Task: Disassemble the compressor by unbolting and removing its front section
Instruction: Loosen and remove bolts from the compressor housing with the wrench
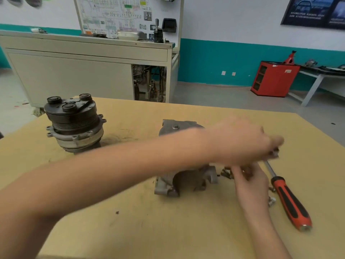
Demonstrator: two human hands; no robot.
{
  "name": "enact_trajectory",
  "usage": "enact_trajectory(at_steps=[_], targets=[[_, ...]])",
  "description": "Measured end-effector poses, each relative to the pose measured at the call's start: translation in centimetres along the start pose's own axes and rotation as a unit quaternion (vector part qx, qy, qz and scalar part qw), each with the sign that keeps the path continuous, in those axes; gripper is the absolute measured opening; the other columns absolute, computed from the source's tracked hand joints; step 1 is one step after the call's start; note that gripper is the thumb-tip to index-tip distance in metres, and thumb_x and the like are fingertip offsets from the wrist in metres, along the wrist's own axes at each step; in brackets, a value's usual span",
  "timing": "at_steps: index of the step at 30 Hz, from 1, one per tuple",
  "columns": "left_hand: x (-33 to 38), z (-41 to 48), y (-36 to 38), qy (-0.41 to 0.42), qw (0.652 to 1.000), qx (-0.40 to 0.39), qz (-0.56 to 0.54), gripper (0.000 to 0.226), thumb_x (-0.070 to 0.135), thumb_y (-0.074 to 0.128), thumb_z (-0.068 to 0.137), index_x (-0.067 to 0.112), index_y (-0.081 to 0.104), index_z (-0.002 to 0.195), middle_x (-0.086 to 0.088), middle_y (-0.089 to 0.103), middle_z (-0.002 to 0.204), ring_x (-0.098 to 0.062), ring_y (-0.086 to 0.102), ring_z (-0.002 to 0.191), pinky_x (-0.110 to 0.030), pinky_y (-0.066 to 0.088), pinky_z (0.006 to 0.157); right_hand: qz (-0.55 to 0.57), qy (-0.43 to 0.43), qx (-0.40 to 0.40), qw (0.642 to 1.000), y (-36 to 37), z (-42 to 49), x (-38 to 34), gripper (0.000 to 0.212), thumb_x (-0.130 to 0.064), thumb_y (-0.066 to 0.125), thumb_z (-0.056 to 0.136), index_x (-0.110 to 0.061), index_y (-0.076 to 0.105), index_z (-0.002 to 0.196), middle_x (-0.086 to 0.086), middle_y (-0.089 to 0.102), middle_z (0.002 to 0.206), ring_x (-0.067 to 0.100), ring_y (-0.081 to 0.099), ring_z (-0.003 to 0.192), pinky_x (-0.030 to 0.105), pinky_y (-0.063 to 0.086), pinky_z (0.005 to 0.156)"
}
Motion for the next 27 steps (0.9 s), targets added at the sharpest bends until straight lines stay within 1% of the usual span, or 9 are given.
enact_trajectory(at_steps=[3,7,9,12,15,17,21,23,27], targets=[[-4.7,3.3,2.6,-0.090,0.983,-0.050,-0.149,0.033,0.042,0.042,0.101,0.014,0.054,0.116,0.012,0.043,0.062,-0.010,0.044,0.055,-0.026,0.028,0.049,0.012,-0.013,-0.011,1.000,0.3,0.0,-0.6,0.023,-0.010,0.056,0.090,-0.031,0.063,0.096,-0.018,0.066,0.094,-0.001,0.062,0.076,0.006,0.044,0.064],[-13.5,2.1,7.6,-0.277,0.912,-0.066,-0.294,0.024,0.031,0.053,0.097,0.007,0.059,0.095,0.003,0.057,0.069,-0.015,0.053,0.062,-0.024,0.037,0.051,0.004,-0.016,-0.004,1.000,0.2,0.0,-0.4,0.029,-0.010,0.056,0.091,-0.037,0.061,0.096,-0.021,0.064,0.093,-0.001,0.062,0.074,0.006,0.044,0.061],[-18.0,-1.6,10.3,-0.399,0.836,-0.043,-0.375,0.019,0.026,0.056,0.096,0.010,0.056,0.086,-0.001,0.055,0.073,-0.013,0.050,0.060,-0.018,0.037,0.049,0.003,-0.017,0.000,1.000,0.2,0.1,-0.4,0.028,-0.009,0.056,0.091,-0.037,0.061,0.096,-0.023,0.063,0.092,-0.001,0.062,0.073,0.006,0.044,0.060],[-21.5,-8.8,12.6,-0.517,0.684,0.053,-0.512,0.018,0.026,0.061,0.094,0.008,0.057,0.092,-0.002,0.053,0.074,-0.008,0.042,0.054,-0.018,0.036,0.047,0.004,-0.018,0.002,1.000,0.2,0.2,-0.4,0.028,-0.009,0.056,0.091,-0.036,0.061,0.096,-0.023,0.064,0.092,0.004,0.064,0.076,0.009,0.046,0.061],[-21.6,-15.2,12.3,-0.545,0.559,0.203,-0.592,0.021,0.031,0.063,0.093,0.014,0.055,0.083,0.001,0.053,0.069,-0.006,0.036,0.048,-0.015,0.030,0.040,0.006,-0.024,-0.001,1.000,0.2,0.1,-0.5,0.029,-0.011,0.056,0.091,-0.039,0.061,0.095,-0.020,0.064,0.094,0.009,0.065,0.079,0.012,0.049,0.062],[-20.6,-18.6,11.7,-0.528,0.482,0.286,-0.638,0.021,0.033,0.060,0.095,0.016,0.053,0.083,0.004,0.056,0.070,-0.004,0.034,0.047,-0.014,0.028,0.039,0.008,-0.027,-0.003,1.000,0.3,0.1,-0.5,0.028,-0.013,0.056,0.091,-0.039,0.062,0.096,-0.019,0.065,0.094,0.010,0.065,0.080,0.015,0.050,0.064],[-18.0,-22.1,10.0,-0.462,0.370,0.365,-0.718,0.024,0.031,0.050,0.100,0.019,0.046,0.079,0.007,0.054,0.061,-0.003,0.028,0.041,-0.013,0.024,0.039,0.005,-0.035,-0.002,0.999,0.2,0.1,-0.7,0.025,-0.012,0.055,0.091,-0.034,0.063,0.099,-0.020,0.064,0.094,0.010,0.065,0.082,0.016,0.051,0.066],[-16.8,-23.2,9.1,-0.453,0.347,0.405,-0.715,0.027,0.029,0.047,0.101,0.019,0.044,0.076,0.005,0.052,0.056,-0.004,0.026,0.039,-0.015,0.022,0.039,0.003,-0.033,-0.001,0.999,0.1,0.1,-0.7,0.024,-0.011,0.055,0.091,-0.031,0.063,0.100,-0.020,0.064,0.095,0.014,0.065,0.082,0.018,0.051,0.066],[-13.9,-25.3,7.0,-0.436,0.358,0.473,-0.676,0.032,0.028,0.042,0.102,0.017,0.043,0.072,0.003,0.050,0.052,-0.007,0.023,0.037,-0.018,0.021,0.038,0.004,-0.030,0.006,1.000,0.0,0.1,-0.7,0.024,-0.010,0.055,0.091,-0.031,0.062,0.100,-0.020,0.063,0.095,0.016,0.065,0.084,0.010,0.048,0.063]])
Point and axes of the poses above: each hand's wrist, its own z-axis towards the middle knuckle, its own y-axis out of the palm, x = y × z, the point moved 7 cm from there along z, towards the middle knuckle
